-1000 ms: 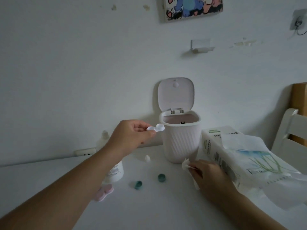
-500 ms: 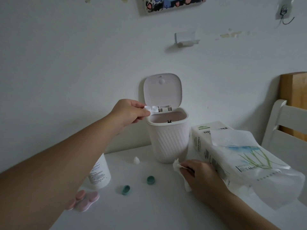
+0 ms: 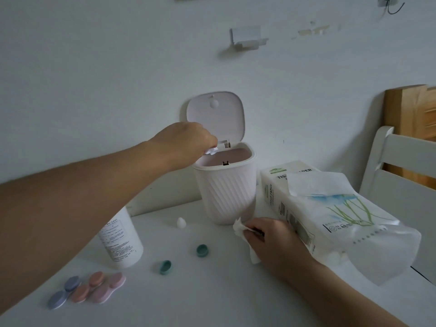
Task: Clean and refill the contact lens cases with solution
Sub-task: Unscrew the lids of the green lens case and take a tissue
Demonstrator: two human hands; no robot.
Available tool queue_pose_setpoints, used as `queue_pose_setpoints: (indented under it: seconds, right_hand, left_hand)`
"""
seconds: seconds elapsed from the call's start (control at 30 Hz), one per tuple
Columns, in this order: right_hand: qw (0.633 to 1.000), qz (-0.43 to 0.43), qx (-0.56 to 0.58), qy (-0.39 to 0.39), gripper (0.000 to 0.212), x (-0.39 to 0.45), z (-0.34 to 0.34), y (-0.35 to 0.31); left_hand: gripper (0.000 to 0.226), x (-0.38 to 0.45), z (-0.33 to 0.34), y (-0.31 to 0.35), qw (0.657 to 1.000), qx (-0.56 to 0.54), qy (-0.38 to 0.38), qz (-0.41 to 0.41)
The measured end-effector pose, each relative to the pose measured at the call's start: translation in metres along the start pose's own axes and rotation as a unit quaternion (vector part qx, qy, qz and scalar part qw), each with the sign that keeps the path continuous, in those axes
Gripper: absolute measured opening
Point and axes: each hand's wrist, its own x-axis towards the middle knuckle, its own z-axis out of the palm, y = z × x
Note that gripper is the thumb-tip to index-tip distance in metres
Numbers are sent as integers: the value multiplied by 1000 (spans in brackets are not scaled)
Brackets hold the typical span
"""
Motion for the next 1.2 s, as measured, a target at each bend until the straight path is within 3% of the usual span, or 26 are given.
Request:
queue_pose_setpoints:
  seconds: [0.2, 0.4, 0.53, 0.7, 1.07, 1.2]
  right_hand:
    - [1000, -9, -4, 3, 26, 1, 1, -1]
    - [1000, -13, 0, 9, 28, 1, 1, 0]
    - [1000, -11, 3, 9, 26, 1, 1, -1]
    - [1000, -10, 18, 3, 29, -1, -1, -2]
    - [1000, -11, 10, -10, 29, 0, 0, -2]
    - [1000, -12, 7, -11, 29, -1, 0, -2]
  left_hand:
    - [19, -12, 1, 3, 983, 76, 144, 83]
    - [18, -15, -3, -1, 982, 78, 139, 101]
    - [33, -11, 3, 0, 987, 138, 29, 78]
    - [33, -12, -2, 1, 985, 152, 5, 84]
    - [27, -18, -6, -1, 989, 126, 16, 72]
    - [23, -23, -11, 0, 980, 136, 85, 115]
